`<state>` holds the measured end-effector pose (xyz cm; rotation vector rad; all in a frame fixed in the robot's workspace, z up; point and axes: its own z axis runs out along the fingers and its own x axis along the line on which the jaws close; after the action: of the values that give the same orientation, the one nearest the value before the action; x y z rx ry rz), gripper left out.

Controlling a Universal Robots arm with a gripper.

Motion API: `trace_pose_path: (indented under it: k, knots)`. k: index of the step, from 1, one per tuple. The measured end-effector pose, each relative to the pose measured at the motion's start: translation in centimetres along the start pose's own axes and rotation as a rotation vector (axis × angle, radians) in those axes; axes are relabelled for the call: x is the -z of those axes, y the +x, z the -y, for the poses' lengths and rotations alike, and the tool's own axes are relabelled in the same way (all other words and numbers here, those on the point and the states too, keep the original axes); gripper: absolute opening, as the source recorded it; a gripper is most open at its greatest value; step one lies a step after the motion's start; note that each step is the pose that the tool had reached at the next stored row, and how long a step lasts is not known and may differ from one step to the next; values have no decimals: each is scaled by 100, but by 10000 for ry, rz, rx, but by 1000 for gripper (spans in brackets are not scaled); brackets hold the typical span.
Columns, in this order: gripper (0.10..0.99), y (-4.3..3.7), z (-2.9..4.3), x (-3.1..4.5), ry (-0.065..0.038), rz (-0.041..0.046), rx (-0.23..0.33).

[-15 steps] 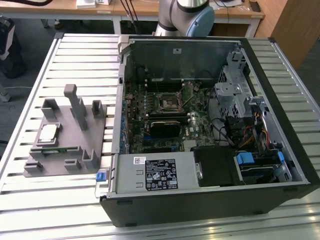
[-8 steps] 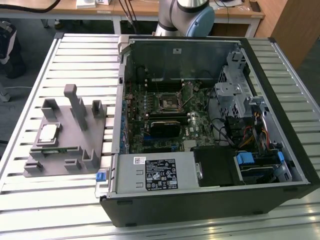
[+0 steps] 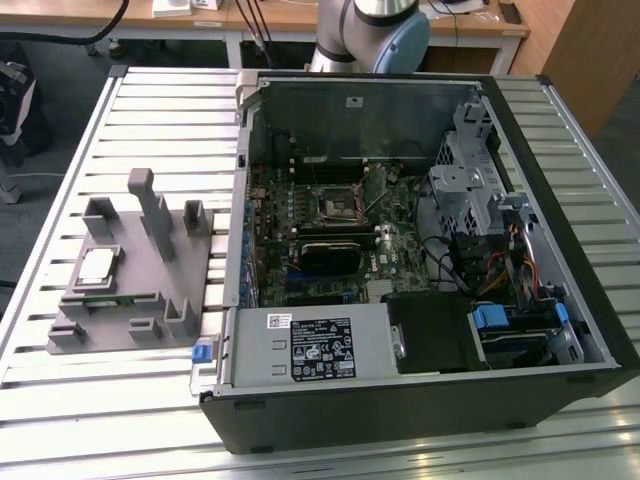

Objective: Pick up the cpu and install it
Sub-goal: 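Pick up the cpu and move it towards the insertion slot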

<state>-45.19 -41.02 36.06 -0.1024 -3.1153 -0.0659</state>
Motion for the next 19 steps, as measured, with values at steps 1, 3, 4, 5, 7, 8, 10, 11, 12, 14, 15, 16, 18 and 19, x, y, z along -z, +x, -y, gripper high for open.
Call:
trace_pose_path:
  k: [1, 3, 4, 5, 7, 8, 10, 11, 12, 14, 15, 16, 18, 19]
  knots:
    - [106, 0, 26, -6, -2, 33, 6]
    - [106, 0, 70, -15, -7, 109, 13]
    - [106, 0, 75, -23, -10, 142, 24]
    - [106, -1, 75, -33, -11, 163, 54]
    - [106, -2, 76, -55, -8, 168, 277]
    - [114, -2, 77, -65, -5, 165, 432]
    - [169, -3, 77, -82, 0, 156, 738]
    - [231, -3, 78, -95, 1, 154, 867]
    - [231, -3, 78, -111, 4, 148, 986]
    - [290, -6, 79, -148, 6, 141, 1152]
    - [353, -8, 80, -165, 8, 137, 1220]
    - [412, -11, 81, -183, 9, 134, 1275]
    - [467, -19, 82, -220, 9, 134, 1316]
    - [525, -23, 83, -238, 9, 133, 1318]
